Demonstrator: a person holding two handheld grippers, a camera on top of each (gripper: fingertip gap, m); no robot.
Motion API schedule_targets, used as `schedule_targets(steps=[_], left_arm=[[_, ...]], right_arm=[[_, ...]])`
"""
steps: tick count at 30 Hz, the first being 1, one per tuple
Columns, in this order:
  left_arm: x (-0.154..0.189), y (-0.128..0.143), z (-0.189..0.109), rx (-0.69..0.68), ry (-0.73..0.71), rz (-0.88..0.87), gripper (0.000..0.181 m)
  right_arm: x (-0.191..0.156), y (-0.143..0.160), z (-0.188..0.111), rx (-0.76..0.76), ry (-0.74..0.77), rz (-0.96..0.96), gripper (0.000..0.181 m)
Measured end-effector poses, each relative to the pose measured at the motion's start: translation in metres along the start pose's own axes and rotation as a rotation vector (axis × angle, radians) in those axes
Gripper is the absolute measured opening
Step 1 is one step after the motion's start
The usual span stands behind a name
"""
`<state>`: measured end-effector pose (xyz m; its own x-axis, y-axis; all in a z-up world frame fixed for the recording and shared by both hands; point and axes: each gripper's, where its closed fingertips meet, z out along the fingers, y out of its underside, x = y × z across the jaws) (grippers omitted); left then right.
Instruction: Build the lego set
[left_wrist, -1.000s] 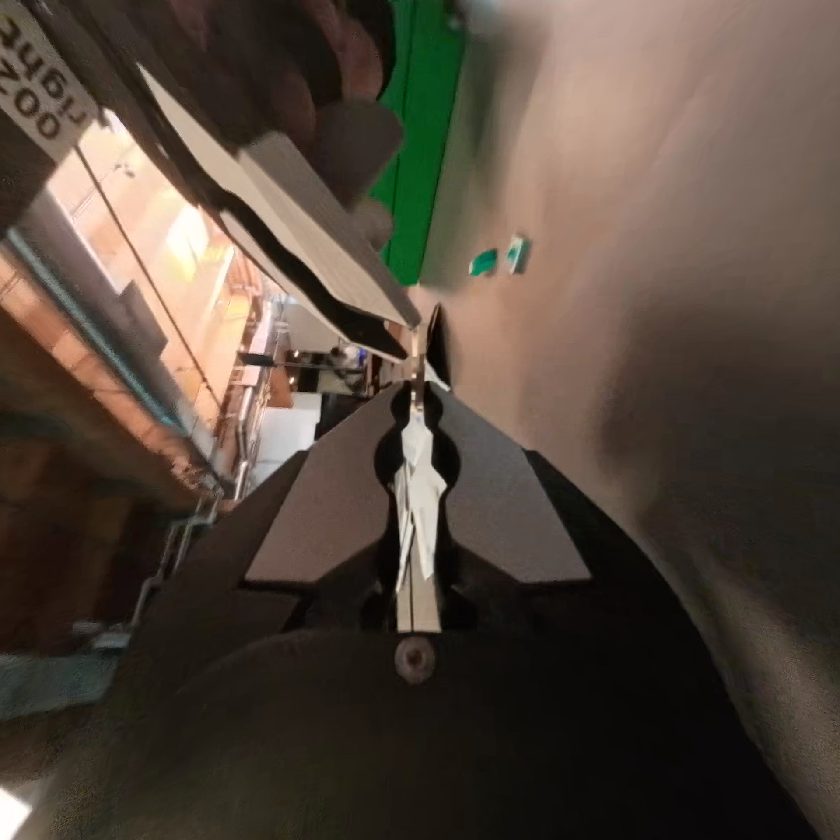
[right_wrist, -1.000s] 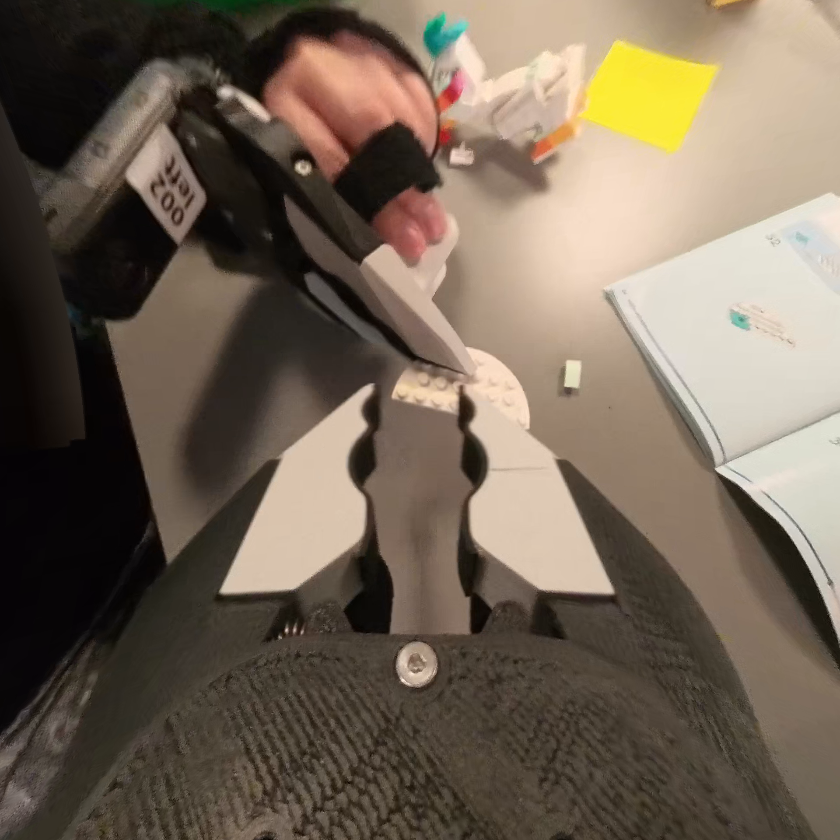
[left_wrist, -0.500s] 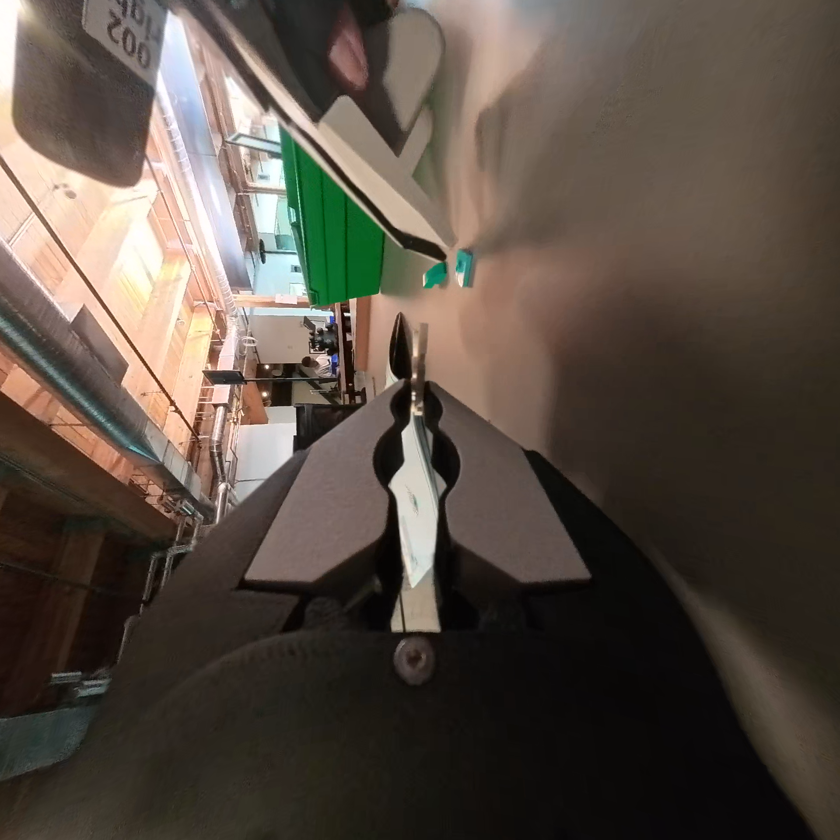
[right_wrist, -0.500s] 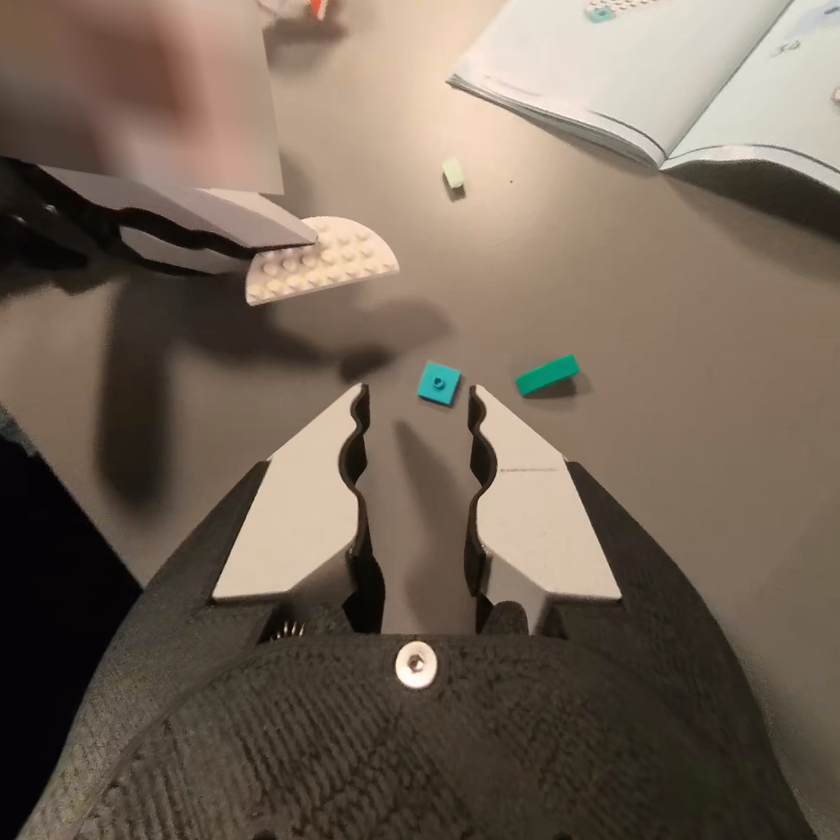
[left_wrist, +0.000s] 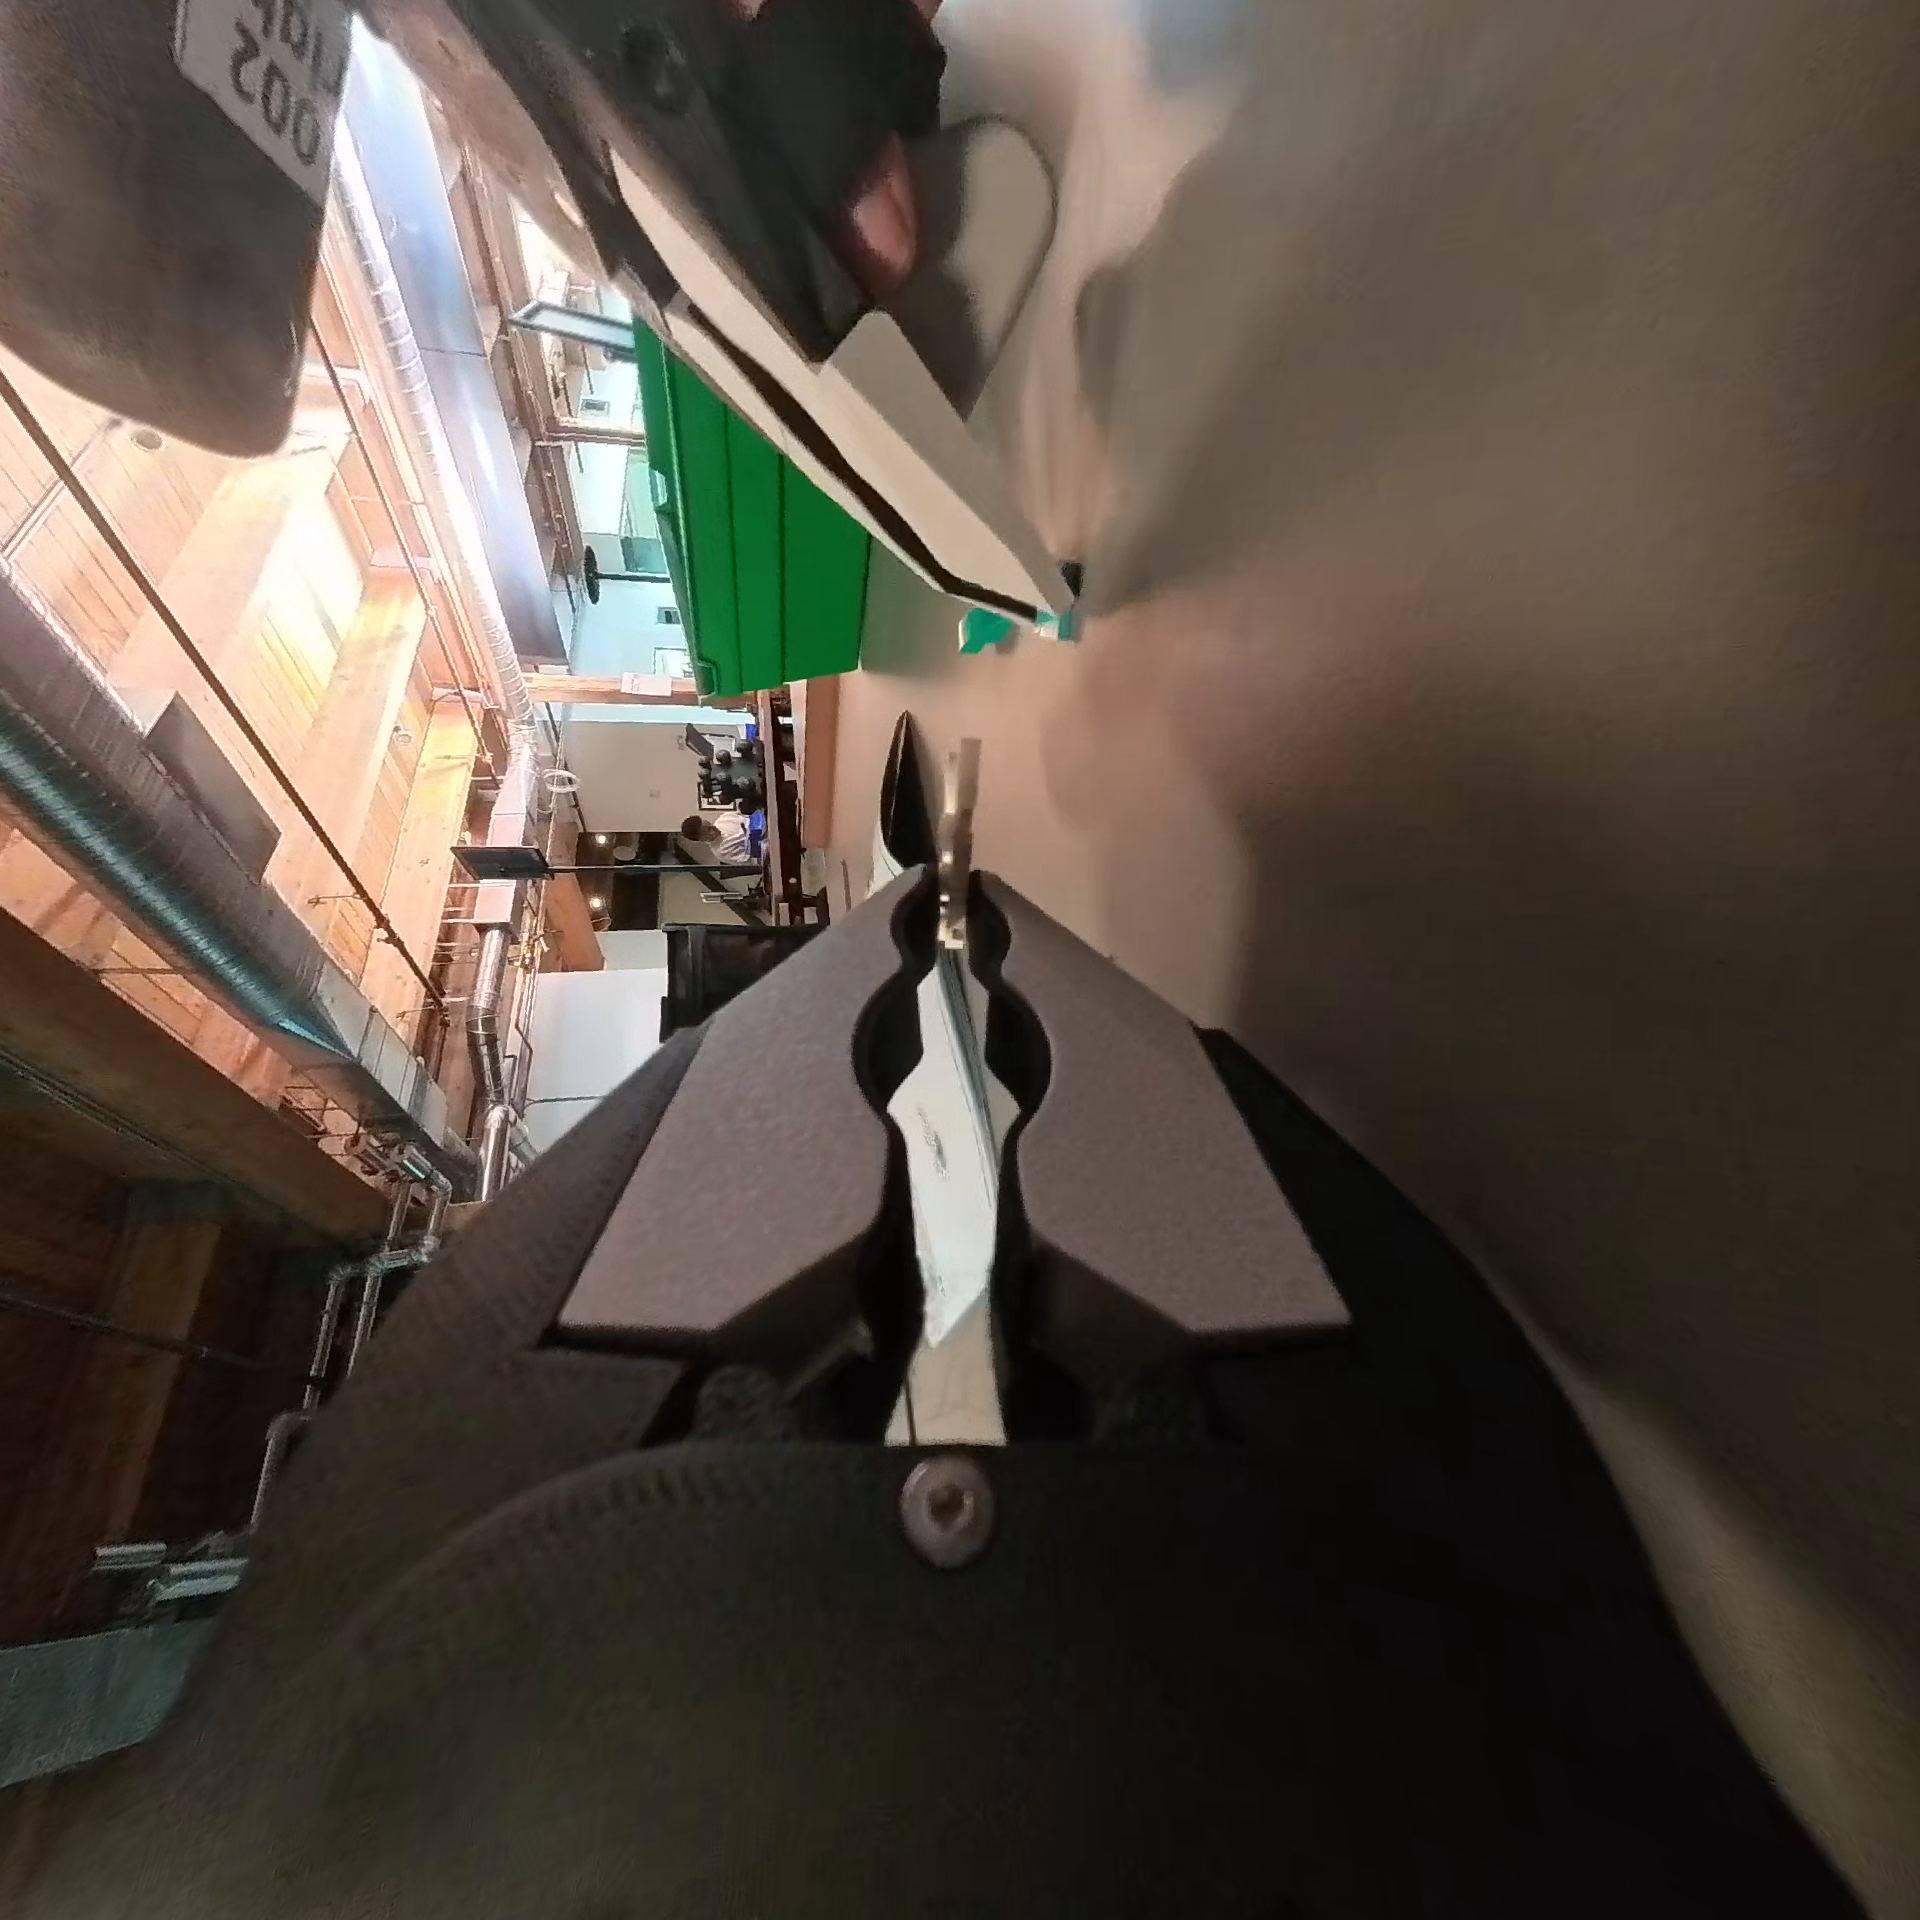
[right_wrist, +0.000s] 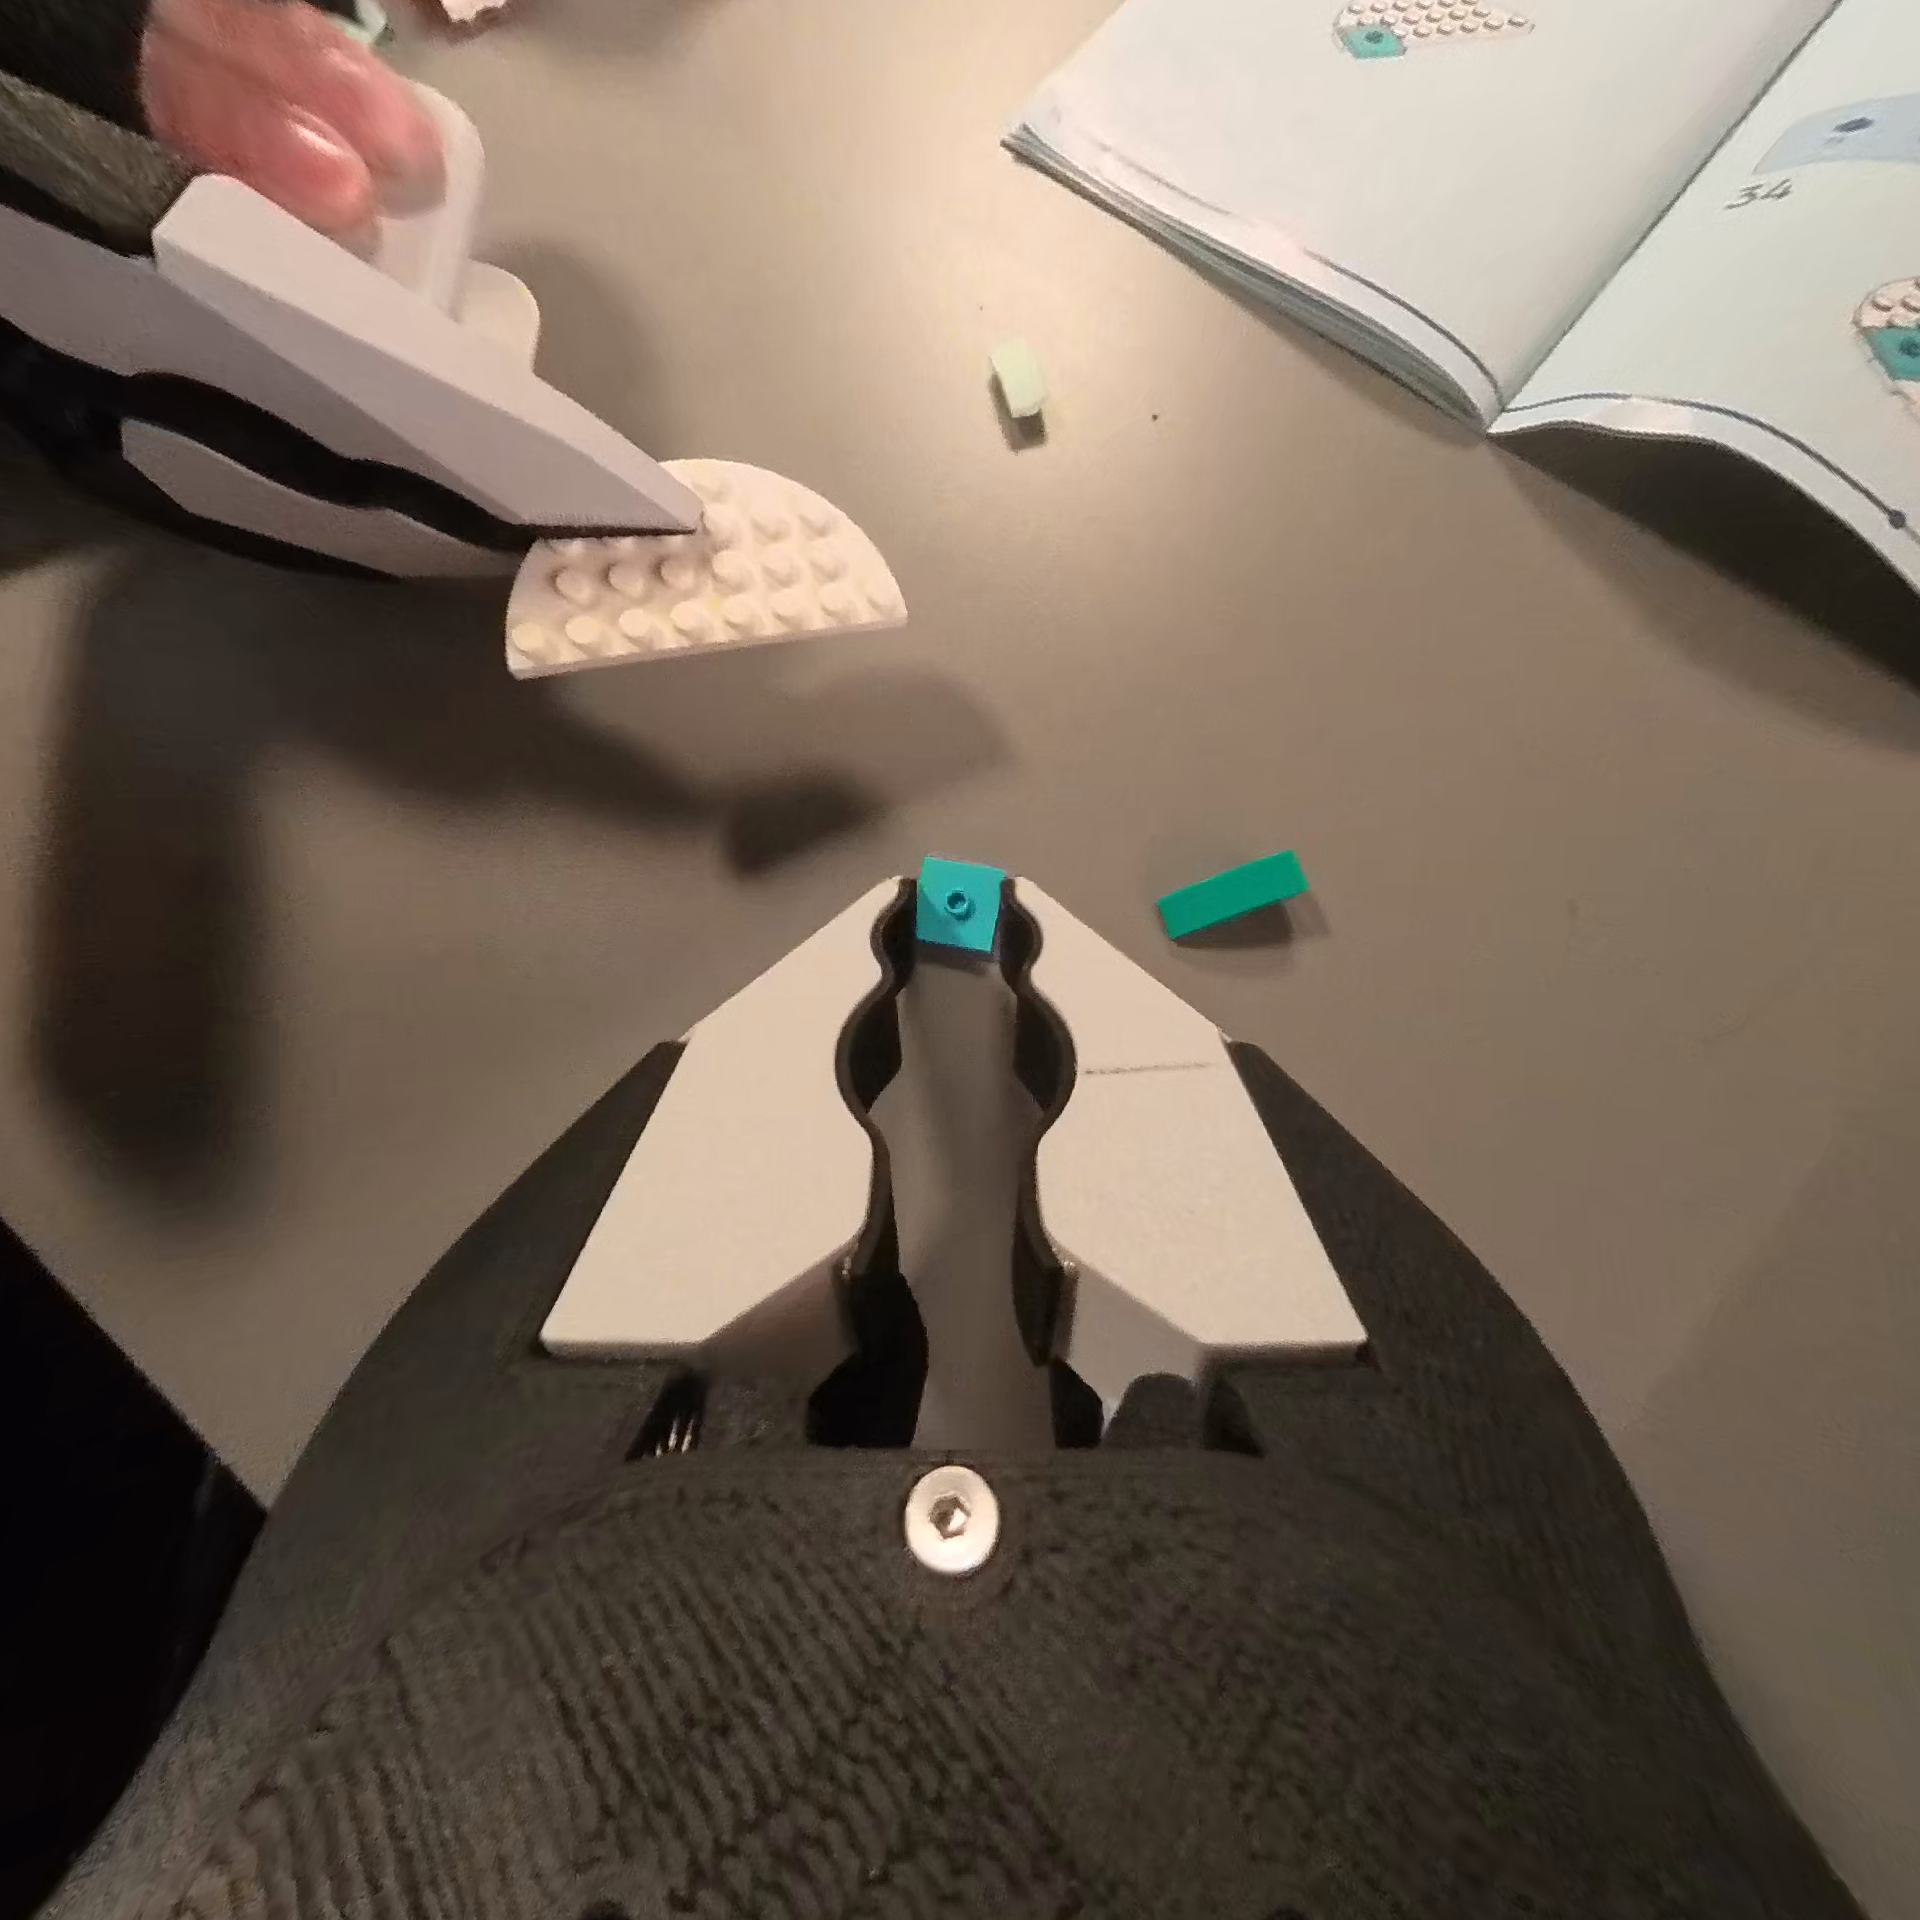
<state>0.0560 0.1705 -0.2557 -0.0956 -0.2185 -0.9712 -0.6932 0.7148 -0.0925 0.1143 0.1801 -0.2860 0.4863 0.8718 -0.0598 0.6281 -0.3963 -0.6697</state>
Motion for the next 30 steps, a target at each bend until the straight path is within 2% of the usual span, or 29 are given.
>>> schedule_targets(steps=[2, 6, 9, 22, 30], left_arm=[[-0.003, -0.001, -0.002, 0.010, -0.021, -0.001, 0.004], [-0.004, -0.004, -0.002, 0.021, -0.033, 0.030, 0.004], [-0.006, -0.006, -0.002, 0.027, -0.050, 0.053, 0.004], [-0.016, -0.012, -0.007, 0.049, -0.111, 0.069, 0.003], [-0.015, -0.013, -0.007, 0.049, -0.112, 0.072, 0.004]], right_arm=[[-0.004, -0.003, -0.003, -0.006, -0.004, -0.053, 0.014], [-0.034, -0.034, -0.019, 0.143, -0.065, -0.187, 0.013], [-0.050, -0.045, -0.025, 0.171, -0.094, -0.249, 0.013], [-0.068, -0.050, -0.023, 0.055, -0.135, -0.370, 0.013], [-0.072, -0.050, -0.021, 0.042, -0.195, -0.310, 0.013]])
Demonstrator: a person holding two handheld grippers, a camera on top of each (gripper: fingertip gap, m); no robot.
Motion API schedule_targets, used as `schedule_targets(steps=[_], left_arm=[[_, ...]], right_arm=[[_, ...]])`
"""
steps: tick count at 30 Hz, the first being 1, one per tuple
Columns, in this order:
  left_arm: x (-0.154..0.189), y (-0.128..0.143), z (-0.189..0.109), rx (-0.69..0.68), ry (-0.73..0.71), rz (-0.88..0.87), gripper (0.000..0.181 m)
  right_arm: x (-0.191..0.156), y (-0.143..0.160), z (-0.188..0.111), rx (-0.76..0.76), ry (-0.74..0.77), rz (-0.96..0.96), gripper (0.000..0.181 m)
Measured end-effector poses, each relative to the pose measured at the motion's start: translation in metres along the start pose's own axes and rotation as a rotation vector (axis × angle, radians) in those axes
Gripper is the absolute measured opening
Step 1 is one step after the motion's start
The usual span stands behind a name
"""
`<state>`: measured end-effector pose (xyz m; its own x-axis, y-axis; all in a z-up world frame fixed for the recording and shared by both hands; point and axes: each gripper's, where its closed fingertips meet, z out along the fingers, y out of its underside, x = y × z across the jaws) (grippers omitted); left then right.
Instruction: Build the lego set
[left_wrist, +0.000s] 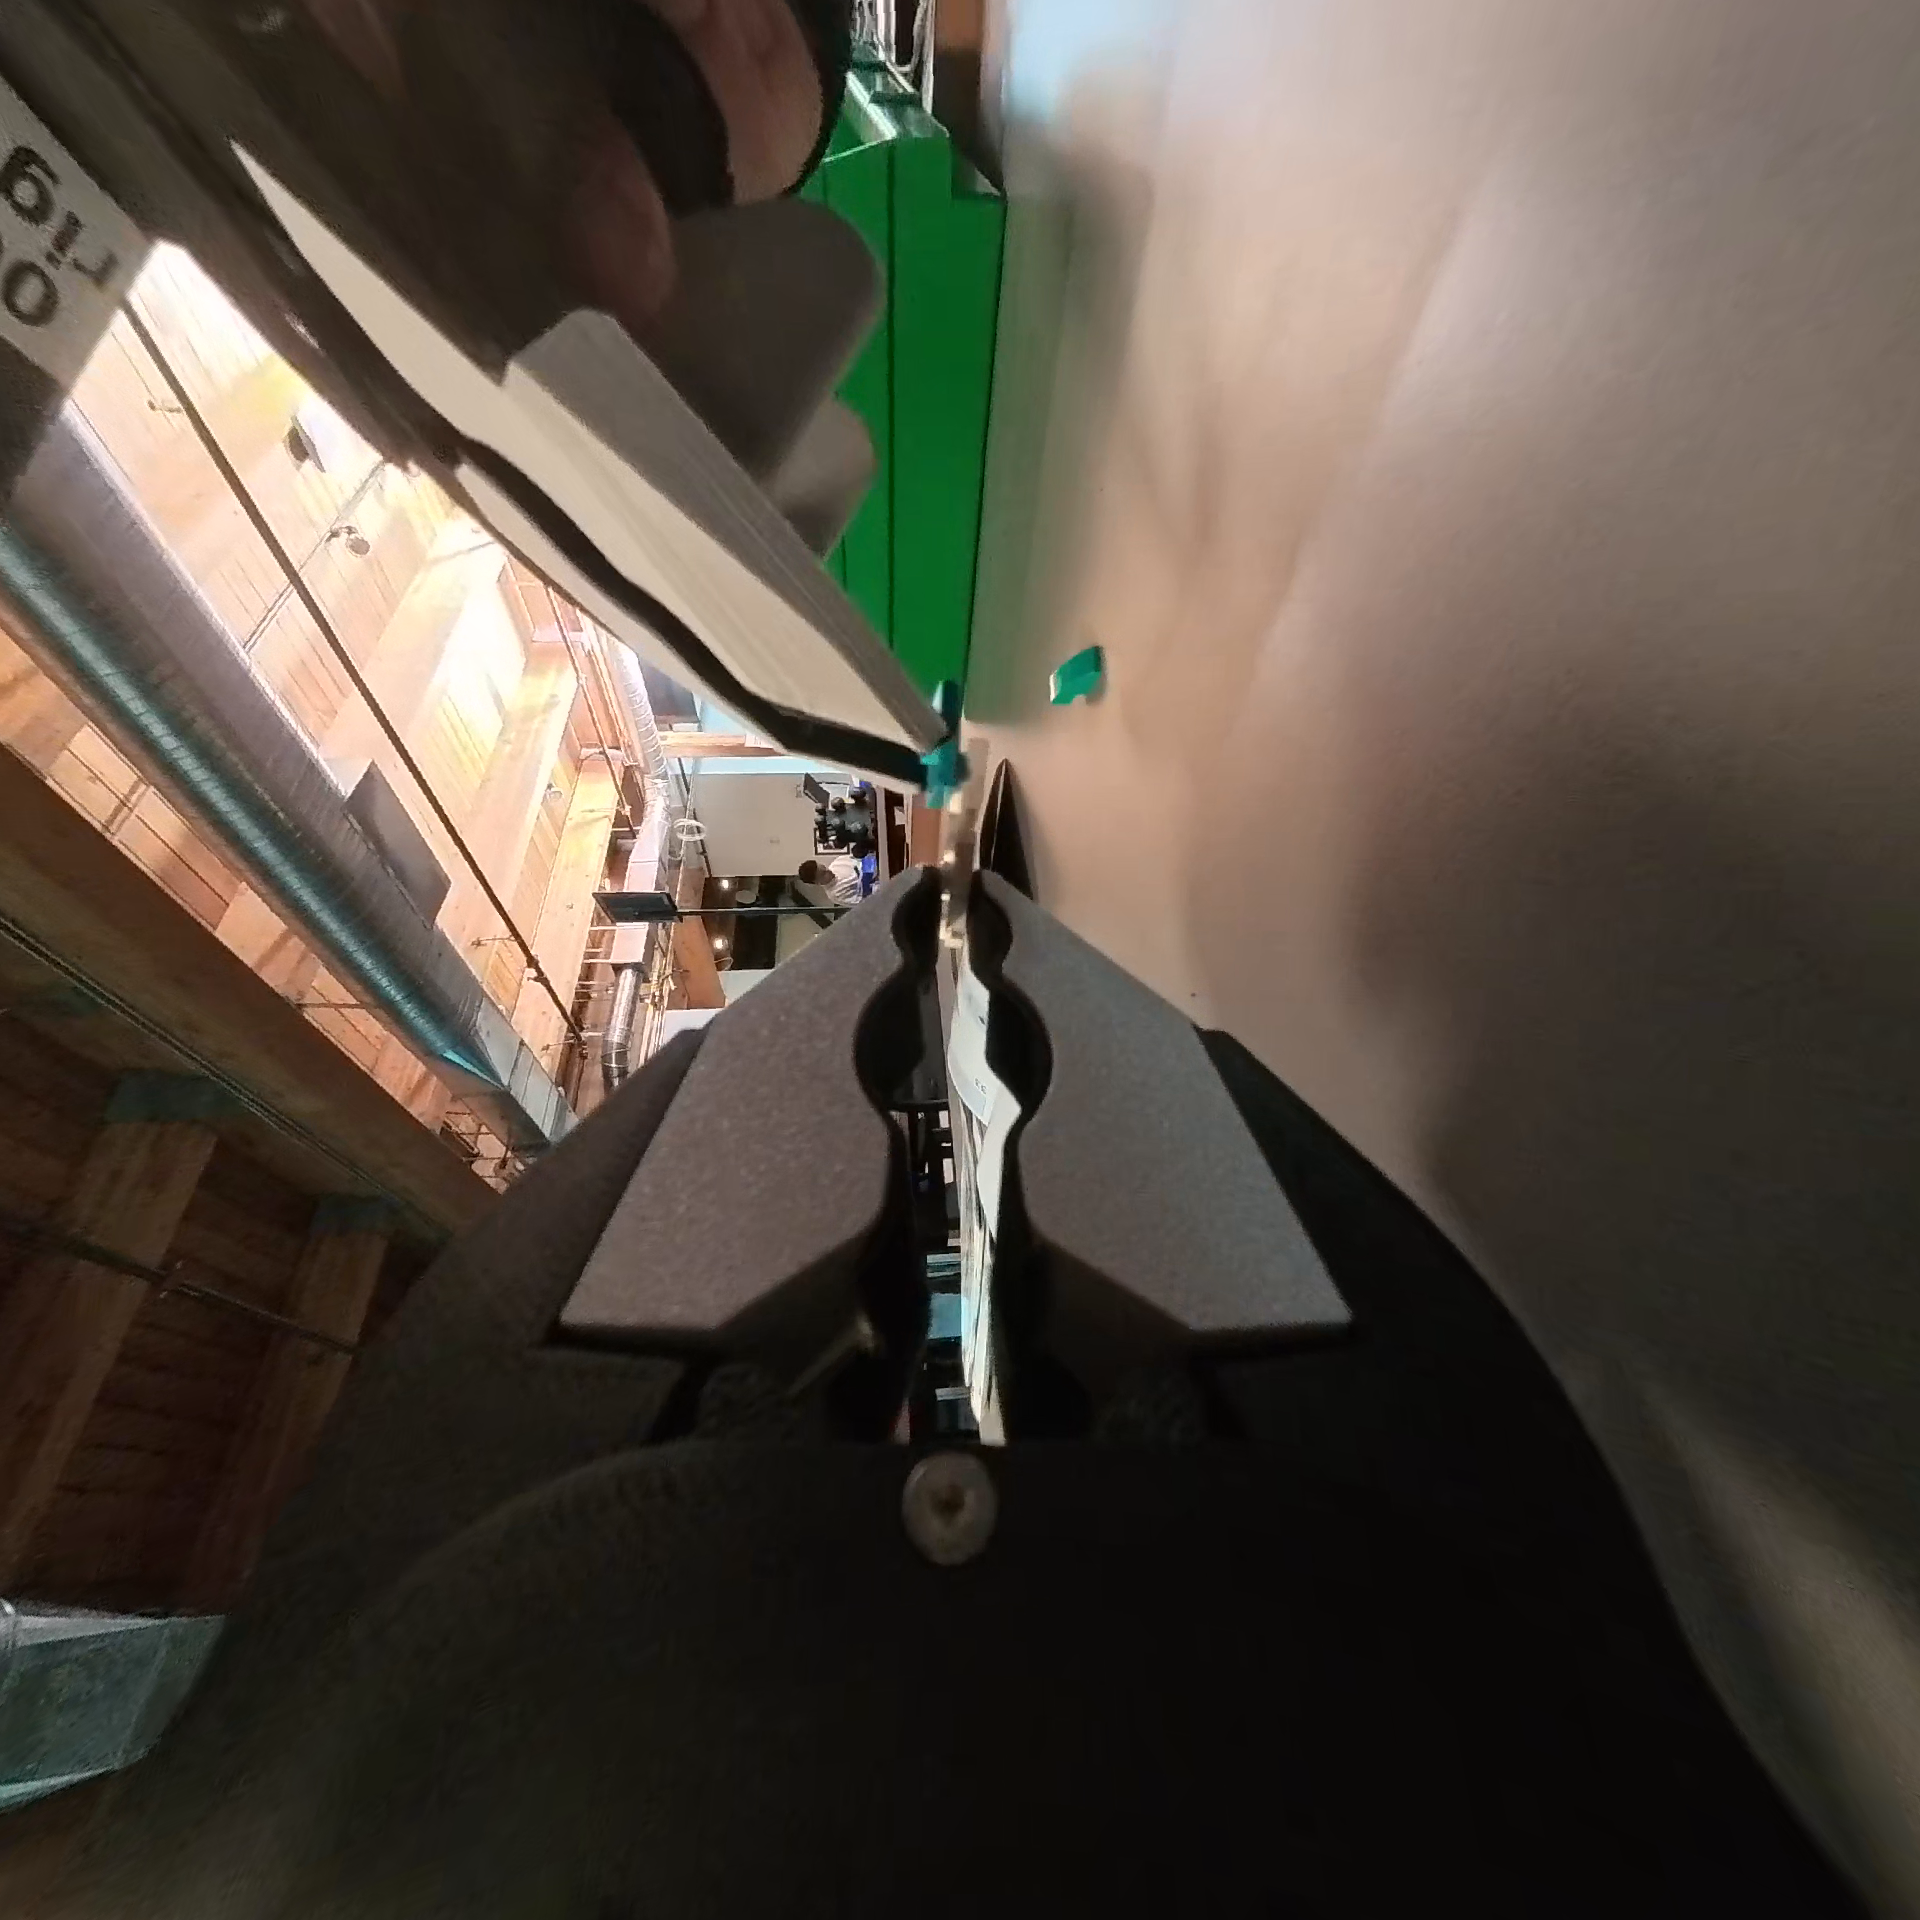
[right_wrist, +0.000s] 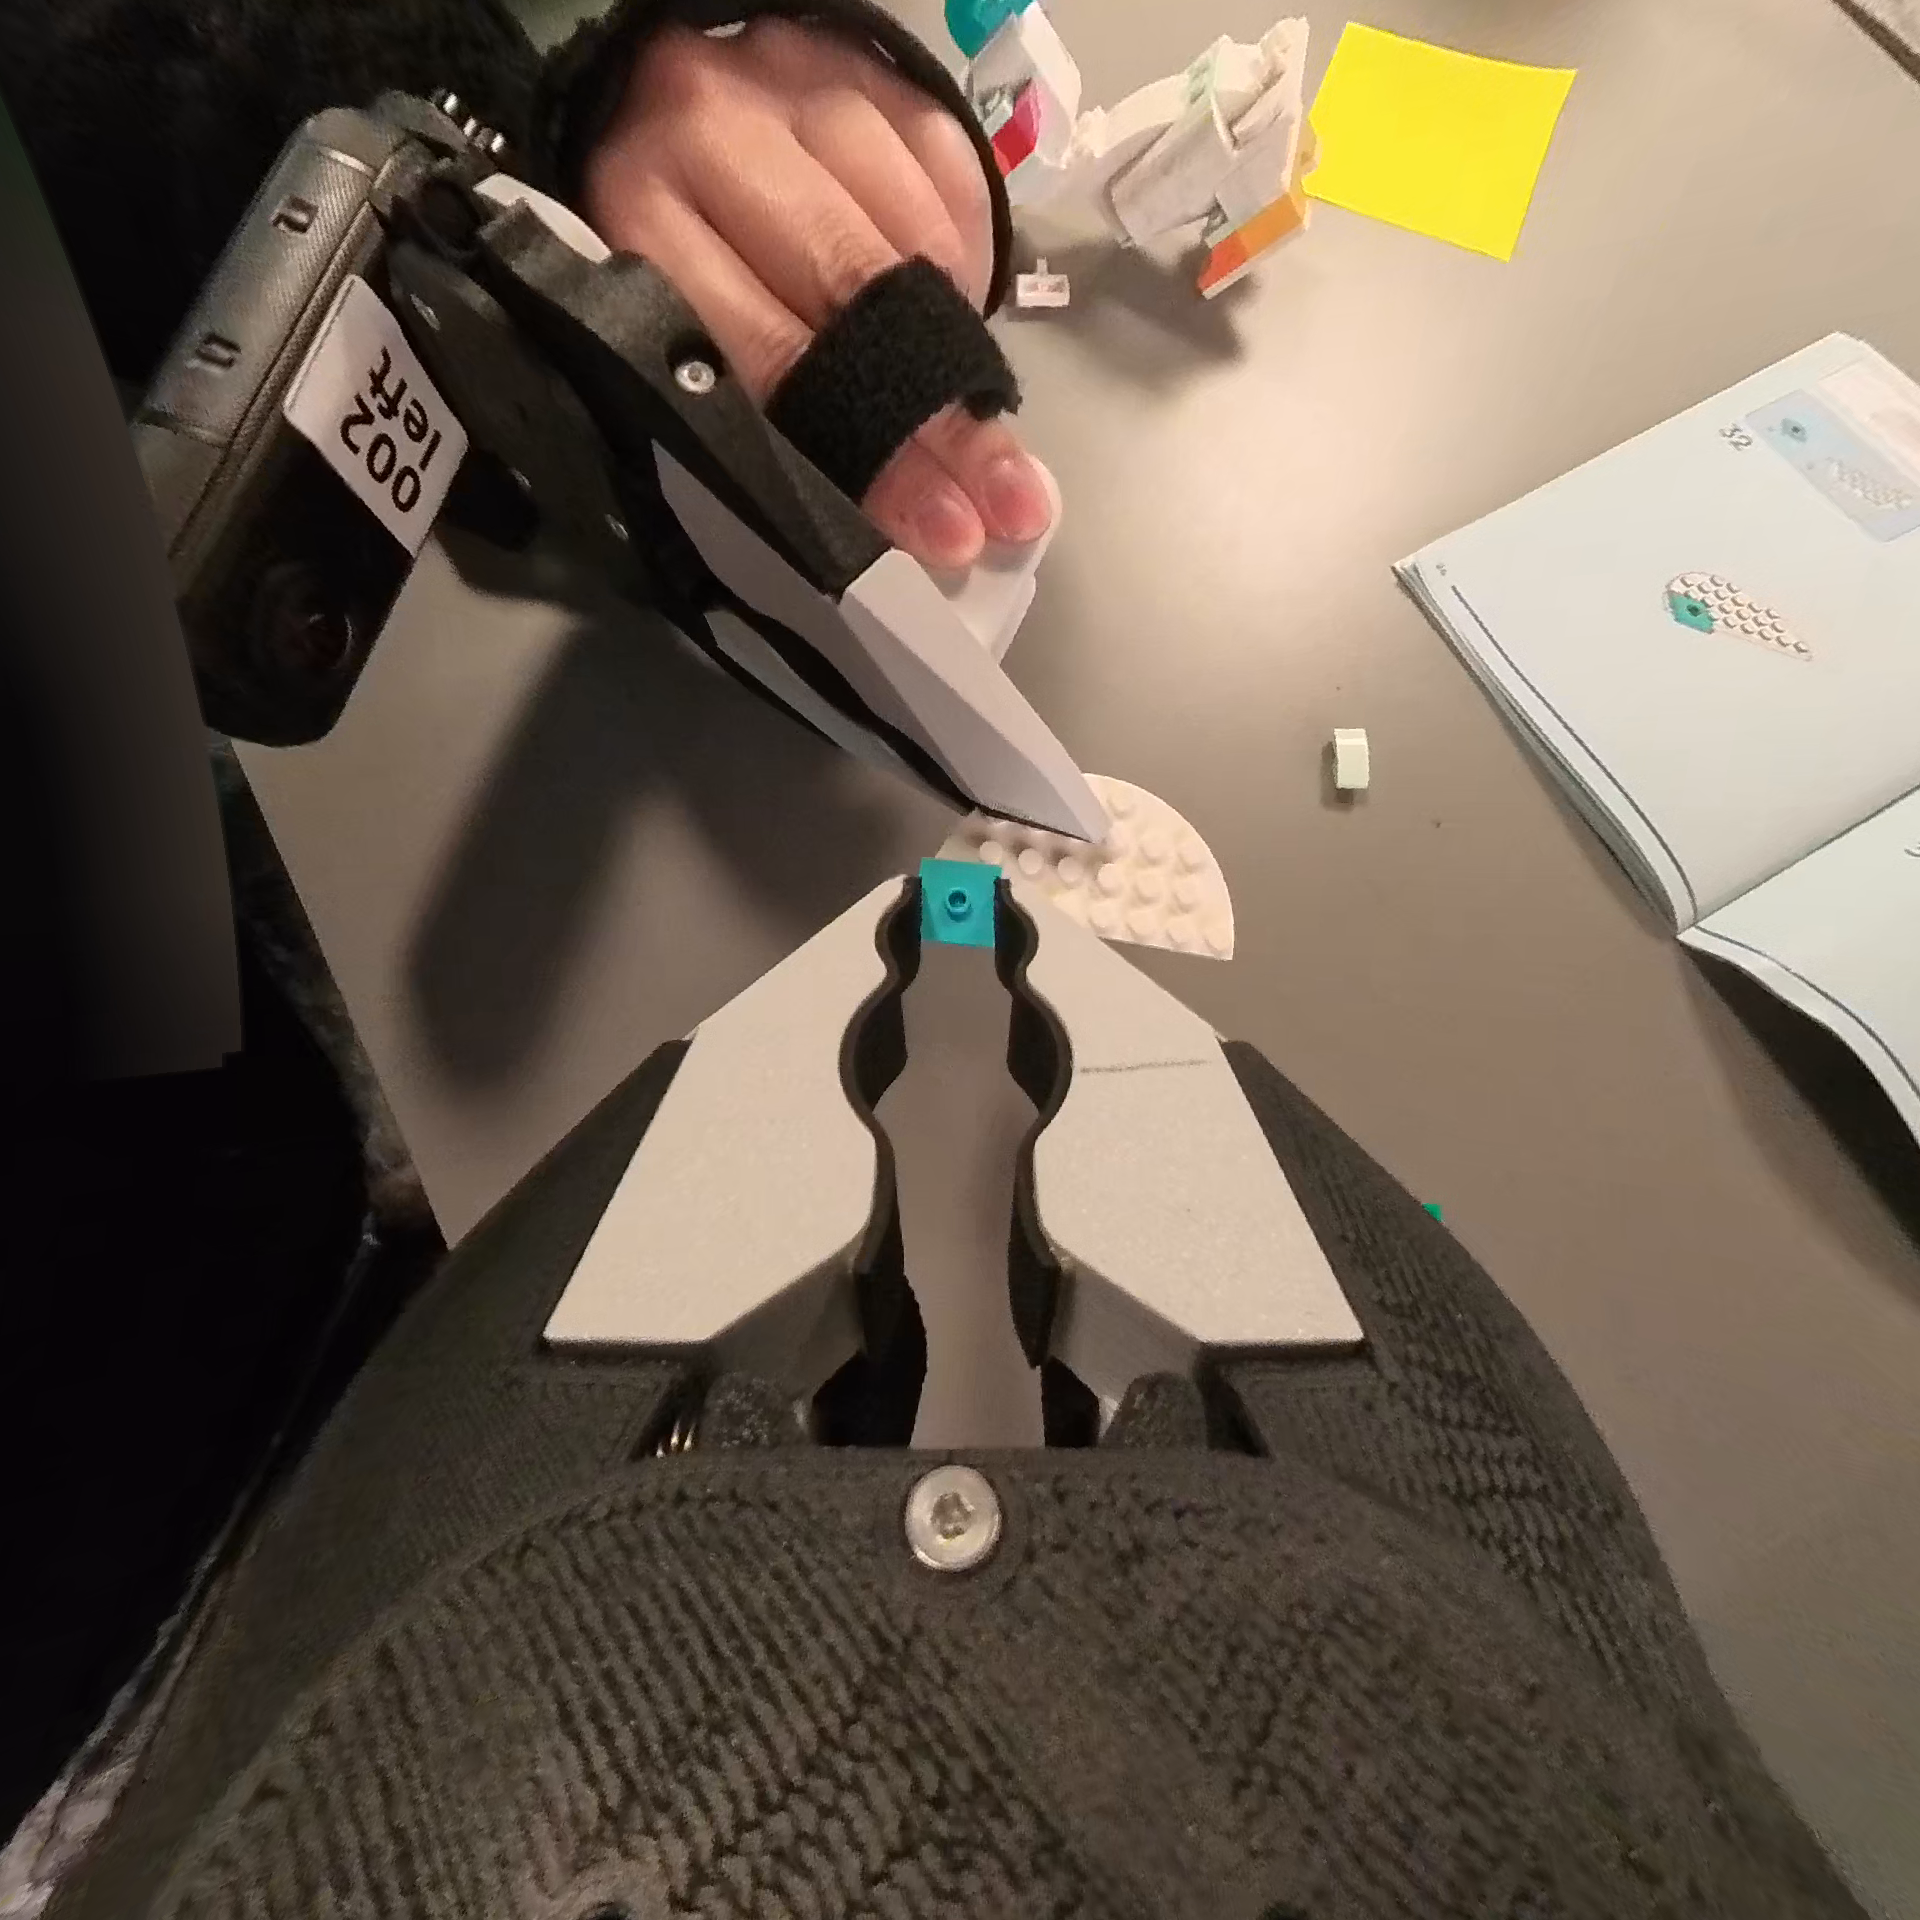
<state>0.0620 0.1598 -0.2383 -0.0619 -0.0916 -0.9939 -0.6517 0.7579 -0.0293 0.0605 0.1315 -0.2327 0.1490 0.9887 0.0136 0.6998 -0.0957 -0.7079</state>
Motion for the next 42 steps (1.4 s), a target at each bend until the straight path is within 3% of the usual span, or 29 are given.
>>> schedule_targets(steps=[42], left_arm=[[-0.024, -0.001, -0.003, -0.029, -0.111, -0.133, 0.004]], right_arm=[[0.002, -0.020, -0.015, -0.065, -0.034, 0.057, 0.013]])
